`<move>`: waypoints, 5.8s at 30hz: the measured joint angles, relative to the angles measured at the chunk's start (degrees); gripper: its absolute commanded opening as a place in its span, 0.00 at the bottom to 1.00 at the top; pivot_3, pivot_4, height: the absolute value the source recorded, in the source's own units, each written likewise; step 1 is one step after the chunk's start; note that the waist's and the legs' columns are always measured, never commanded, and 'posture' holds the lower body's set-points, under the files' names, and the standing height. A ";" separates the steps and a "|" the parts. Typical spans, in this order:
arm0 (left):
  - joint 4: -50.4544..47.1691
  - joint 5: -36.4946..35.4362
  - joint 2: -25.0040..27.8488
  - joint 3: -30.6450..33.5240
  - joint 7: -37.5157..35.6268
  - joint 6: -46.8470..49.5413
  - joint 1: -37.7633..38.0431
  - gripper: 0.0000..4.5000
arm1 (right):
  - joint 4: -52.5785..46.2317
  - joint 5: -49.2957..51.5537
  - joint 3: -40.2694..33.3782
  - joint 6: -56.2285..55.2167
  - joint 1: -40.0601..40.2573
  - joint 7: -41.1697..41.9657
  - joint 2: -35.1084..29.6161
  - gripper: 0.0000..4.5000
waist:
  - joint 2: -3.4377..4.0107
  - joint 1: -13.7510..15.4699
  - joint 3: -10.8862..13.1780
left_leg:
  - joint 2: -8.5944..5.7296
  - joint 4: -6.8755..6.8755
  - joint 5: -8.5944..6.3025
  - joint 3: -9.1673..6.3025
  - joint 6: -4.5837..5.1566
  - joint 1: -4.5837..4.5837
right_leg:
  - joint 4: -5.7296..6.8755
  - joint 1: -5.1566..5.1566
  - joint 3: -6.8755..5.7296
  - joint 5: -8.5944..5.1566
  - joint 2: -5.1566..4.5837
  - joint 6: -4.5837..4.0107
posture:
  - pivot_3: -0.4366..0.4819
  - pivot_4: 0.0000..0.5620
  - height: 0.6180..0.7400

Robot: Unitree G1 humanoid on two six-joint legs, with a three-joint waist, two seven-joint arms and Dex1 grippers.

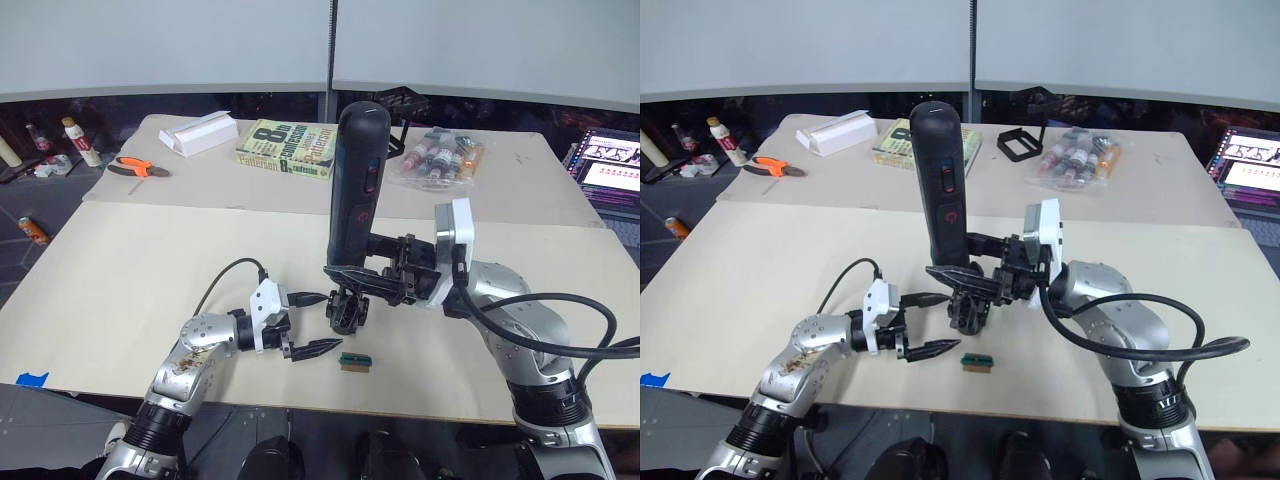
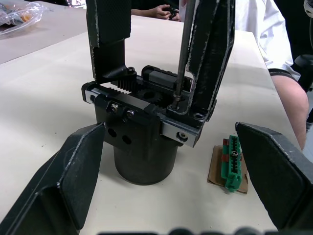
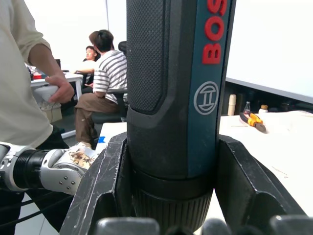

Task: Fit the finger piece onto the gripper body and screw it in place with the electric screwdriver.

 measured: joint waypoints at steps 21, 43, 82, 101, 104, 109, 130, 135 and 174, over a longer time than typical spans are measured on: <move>11.60 6.36 -2.18 -3.72 -0.53 -2.51 -6.55 1.00 | 0.04 -1.26 0.43 1.22 -1.25 -0.51 0.01 0.43 | 0.00 0.11 0.00 | -0.01 0.01 0.00 0.01 0.00 -0.01 | 0.00 0.01 -0.02 0.00 0.01 0.00 | 0.48 0.27 1.00; 26.81 9.50 -9.45 -5.74 -6.93 -11.46 -15.59 1.00 | -0.25 -1.28 0.46 1.24 -1.15 -1.09 -0.02 0.43 | -0.01 0.01 0.00 | -0.01 0.03 0.00 -0.01 0.01 -0.04 | 0.00 0.00 -0.04 0.01 0.02 0.01 | 0.48 0.27 1.00; 30.96 11.15 -11.06 -4.94 -7.42 -14.18 -16.75 0.57 | -1.52 -2.78 1.00 1.58 -0.68 -2.50 -0.11 0.43 | -0.02 0.03 0.00 | -0.01 0.03 0.00 -0.03 0.03 -0.02 | -0.01 0.02 -0.05 0.01 0.00 0.01 | 0.48 0.27 1.00; 30.96 11.35 -11.24 -4.95 -7.13 -13.29 -16.75 0.57 | -1.98 -3.95 2.95 1.59 0.11 -2.74 -0.66 0.43 | -0.06 0.07 -0.09 | 0.00 0.02 -0.01 -0.08 0.04 0.16 | -0.04 0.22 -0.08 0.01 -0.01 0.01 | 0.48 0.27 1.00; 30.96 11.36 -11.24 -4.96 -7.11 -13.08 -16.74 0.57 | -1.90 -3.93 2.44 1.58 0.60 -2.89 -0.66 0.43 | -0.09 0.07 -0.16 | 0.00 0.01 -0.01 -0.09 0.05 0.19 | -0.05 0.25 -0.07 0.00 -0.01 0.01 | 0.48 0.27 1.00; 30.96 11.69 -11.23 -5.00 -6.94 -12.92 -16.65 0.57 | -1.68 -3.92 2.38 1.20 1.32 -3.86 -0.64 0.43 | -0.14 0.04 -0.28 | 0.02 -0.02 -0.02 -0.12 0.05 0.34 | -0.10 0.42 -0.09 0.00 -0.01 0.01 | 0.48 0.27 1.00; 30.95 11.93 -11.36 -4.99 -6.60 -12.91 -16.38 0.57 | -1.07 -3.93 2.70 0.60 1.51 -4.72 -0.51 0.43 | -0.34 0.02 -0.48 | 0.06 -0.06 -0.07 -0.23 0.10 0.43 | -0.19 0.55 -0.15 -0.01 -0.09 0.00 | 0.48 0.27 1.00; 30.94 11.90 -11.43 -4.92 -6.58 -13.01 -16.34 0.57 | -1.87 -3.20 2.23 1.64 0.08 -4.66 -1.25 0.43 | -0.34 0.02 -0.48 | 0.06 -0.06 -0.07 -0.24 0.11 0.37 | -0.20 0.51 -0.16 0.00 -0.12 0.00 | 0.48 0.27 1.00; 34.33 11.19 -12.53 -3.46 -6.01 -15.60 -17.52 0.57 | -11.39 7.85 -23.98 2.21 17.95 -4.10 -10.54 0.43 | -0.40 0.36 -0.44 | 0.00 0.01 -0.07 -0.22 0.15 -0.19 | -0.15 -0.02 -0.14 0.06 -0.09 0.04 | 0.48 0.27 1.00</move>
